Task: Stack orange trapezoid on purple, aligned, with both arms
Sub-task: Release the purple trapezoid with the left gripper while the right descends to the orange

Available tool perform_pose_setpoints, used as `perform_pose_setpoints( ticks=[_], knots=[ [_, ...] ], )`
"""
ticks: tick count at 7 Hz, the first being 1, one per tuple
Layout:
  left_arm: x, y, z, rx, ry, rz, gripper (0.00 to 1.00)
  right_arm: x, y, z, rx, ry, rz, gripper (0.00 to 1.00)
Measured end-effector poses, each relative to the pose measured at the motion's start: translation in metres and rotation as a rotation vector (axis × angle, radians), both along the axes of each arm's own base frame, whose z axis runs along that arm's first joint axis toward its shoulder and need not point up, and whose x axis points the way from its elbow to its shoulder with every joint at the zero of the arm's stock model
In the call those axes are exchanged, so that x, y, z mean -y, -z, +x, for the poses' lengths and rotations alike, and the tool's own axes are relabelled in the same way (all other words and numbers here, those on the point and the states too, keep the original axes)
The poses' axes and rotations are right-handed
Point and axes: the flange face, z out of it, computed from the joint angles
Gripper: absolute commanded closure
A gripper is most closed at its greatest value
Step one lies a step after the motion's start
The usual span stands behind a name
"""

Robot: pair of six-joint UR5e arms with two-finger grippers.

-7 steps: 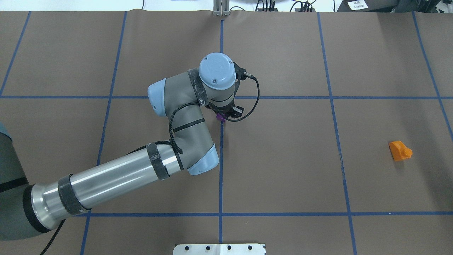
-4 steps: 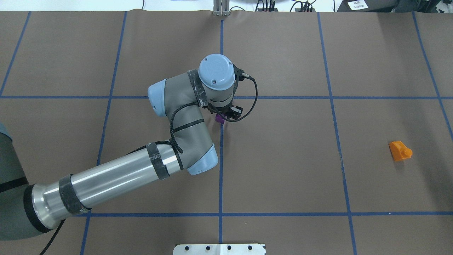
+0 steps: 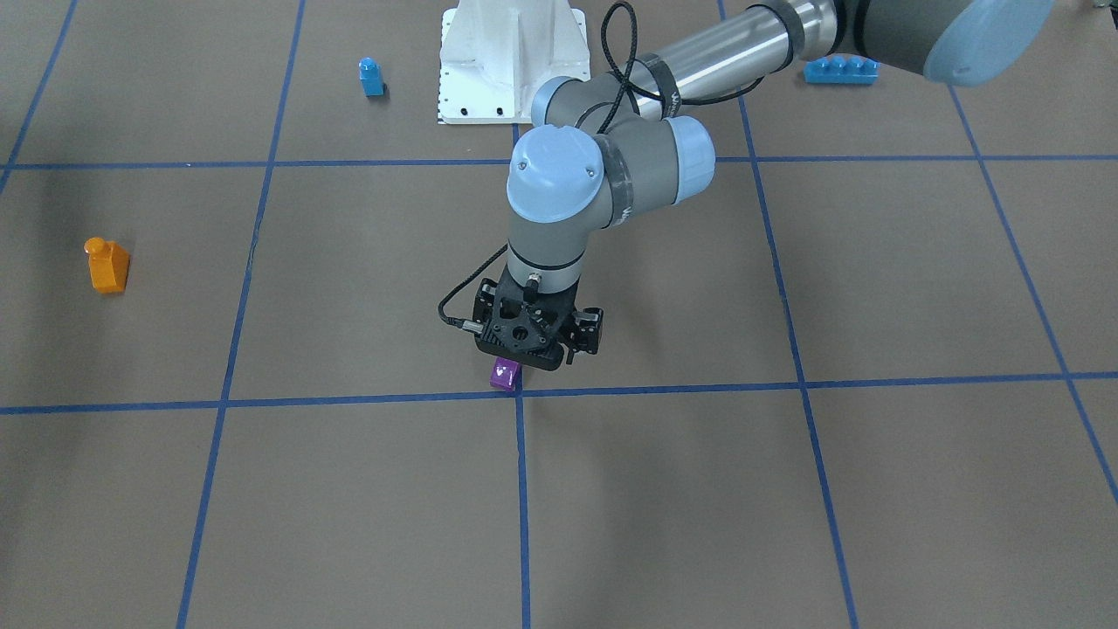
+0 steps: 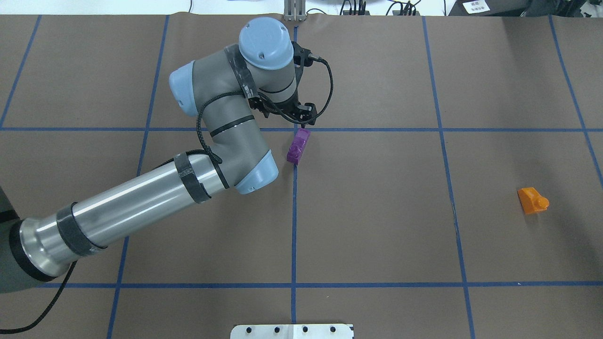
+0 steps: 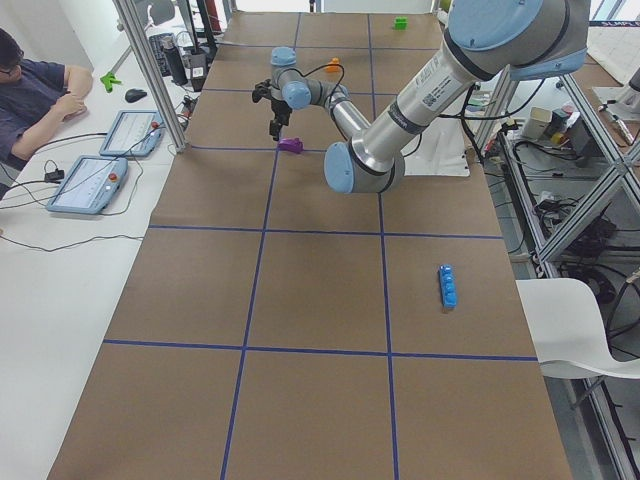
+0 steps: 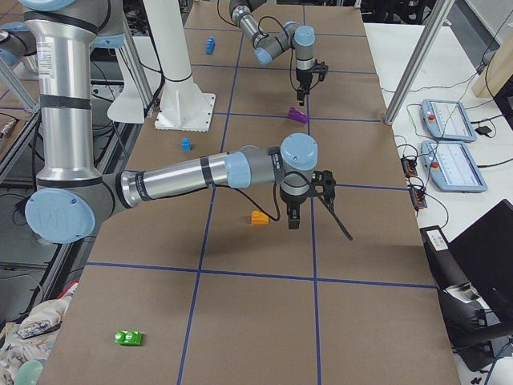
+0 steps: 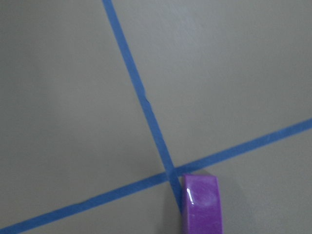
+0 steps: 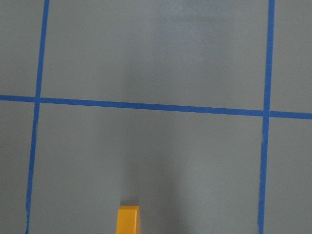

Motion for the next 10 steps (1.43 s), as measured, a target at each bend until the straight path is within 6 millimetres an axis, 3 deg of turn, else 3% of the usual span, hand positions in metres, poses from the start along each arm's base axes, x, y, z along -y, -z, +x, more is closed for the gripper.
perform_pose_setpoints(
  ticks=[1,2,4,7,10],
  knots=[
    [0.005,0.016,-0.036,0.012,0.021,-0.022,0.00,-0.010,0.011,-0.025,-0.008,-0.024,0.016,0.00],
    [0.004,0.030,-0.068,0.025,0.041,-0.039,0.00,-0.030,0.006,-0.050,0.000,-0.051,0.031,0.00],
    [-0.003,0.033,-0.104,0.046,0.065,-0.061,0.00,-0.066,-0.013,-0.099,-0.014,-0.052,0.047,0.00],
    [-0.004,0.023,-0.113,0.060,0.075,-0.071,0.00,-0.088,-0.049,-0.168,-0.082,0.050,0.066,0.00],
    [-0.004,0.017,-0.113,0.065,0.074,-0.076,0.00,-0.097,-0.080,-0.198,-0.096,0.105,0.066,0.06]
  ],
)
